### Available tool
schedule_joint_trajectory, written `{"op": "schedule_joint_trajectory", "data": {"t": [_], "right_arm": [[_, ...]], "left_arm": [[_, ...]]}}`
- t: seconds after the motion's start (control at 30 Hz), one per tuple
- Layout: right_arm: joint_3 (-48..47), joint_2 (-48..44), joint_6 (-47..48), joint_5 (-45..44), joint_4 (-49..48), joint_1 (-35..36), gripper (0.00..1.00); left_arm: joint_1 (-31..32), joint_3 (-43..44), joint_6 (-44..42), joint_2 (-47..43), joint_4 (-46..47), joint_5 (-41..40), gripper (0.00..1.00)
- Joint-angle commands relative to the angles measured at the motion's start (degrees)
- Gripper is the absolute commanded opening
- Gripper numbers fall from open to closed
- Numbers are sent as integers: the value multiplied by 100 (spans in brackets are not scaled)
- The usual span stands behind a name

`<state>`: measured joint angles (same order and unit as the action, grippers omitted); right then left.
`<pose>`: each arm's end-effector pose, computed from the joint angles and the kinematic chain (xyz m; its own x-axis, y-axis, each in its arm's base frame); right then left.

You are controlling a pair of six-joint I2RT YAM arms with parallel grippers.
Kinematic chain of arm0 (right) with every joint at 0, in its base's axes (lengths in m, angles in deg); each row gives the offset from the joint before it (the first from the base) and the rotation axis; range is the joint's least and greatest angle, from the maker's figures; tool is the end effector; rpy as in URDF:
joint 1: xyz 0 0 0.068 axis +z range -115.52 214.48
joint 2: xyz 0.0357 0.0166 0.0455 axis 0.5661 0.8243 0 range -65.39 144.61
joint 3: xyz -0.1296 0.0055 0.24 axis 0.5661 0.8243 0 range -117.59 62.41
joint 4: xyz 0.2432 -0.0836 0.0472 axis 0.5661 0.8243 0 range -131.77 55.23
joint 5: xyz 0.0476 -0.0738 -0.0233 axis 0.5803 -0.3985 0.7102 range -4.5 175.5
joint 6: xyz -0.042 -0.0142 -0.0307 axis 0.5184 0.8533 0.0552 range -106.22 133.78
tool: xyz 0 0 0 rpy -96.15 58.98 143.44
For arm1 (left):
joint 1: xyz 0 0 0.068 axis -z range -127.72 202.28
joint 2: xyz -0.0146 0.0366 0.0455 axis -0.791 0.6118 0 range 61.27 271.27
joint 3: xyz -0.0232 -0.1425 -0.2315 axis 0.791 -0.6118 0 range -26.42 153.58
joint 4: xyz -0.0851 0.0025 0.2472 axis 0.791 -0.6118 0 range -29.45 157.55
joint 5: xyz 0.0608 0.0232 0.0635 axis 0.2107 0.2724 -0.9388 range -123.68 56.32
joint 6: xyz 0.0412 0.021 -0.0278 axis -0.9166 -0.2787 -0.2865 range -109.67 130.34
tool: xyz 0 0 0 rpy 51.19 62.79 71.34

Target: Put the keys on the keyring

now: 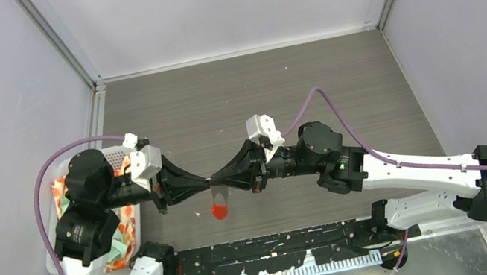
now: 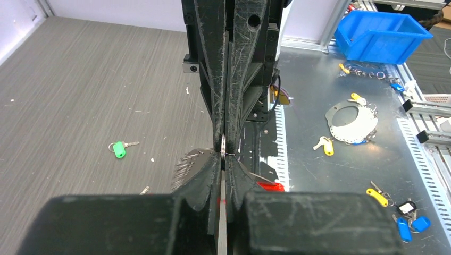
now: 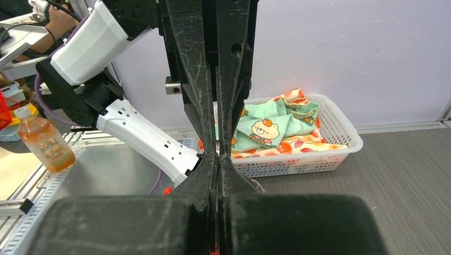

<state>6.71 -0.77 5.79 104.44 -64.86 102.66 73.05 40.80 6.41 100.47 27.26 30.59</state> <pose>0.0870 0.2480 0.3996 -0.0482 0.2333 -0.9712 -0.9980 0.0273 0.0561 0.0737 -0.0622 0.4294 -0.1313 0.0816 -0.9880 0.9883 0.0885 -0.1240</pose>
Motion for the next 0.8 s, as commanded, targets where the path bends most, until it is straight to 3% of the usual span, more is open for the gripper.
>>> {"op": "schedule_joint_trajectory", "data": {"t": [0.0,0.13,0.37,0.47,0.67,0.77], "right_arm": [[-225,-48,-93,-83,-510,-58,1],[-175,-46,-186,-66,-613,-68,1],[-160,28,-302,3,-727,-86,1],[-152,40,-322,5,-728,-81,1],[-222,125,-355,66,-630,-83,1],[-312,-10,-263,11,-132,-116,17]], "left_arm": [[6,-29,-139,-140,-13,94,6],[6,55,-212,-92,-203,150,10],[6,105,-217,-9,-268,358,7],[6,85,-184,-24,-217,324,1],[6,11,327,-36,217,50,0],[6,59,238,-2,53,-81,0]]}}
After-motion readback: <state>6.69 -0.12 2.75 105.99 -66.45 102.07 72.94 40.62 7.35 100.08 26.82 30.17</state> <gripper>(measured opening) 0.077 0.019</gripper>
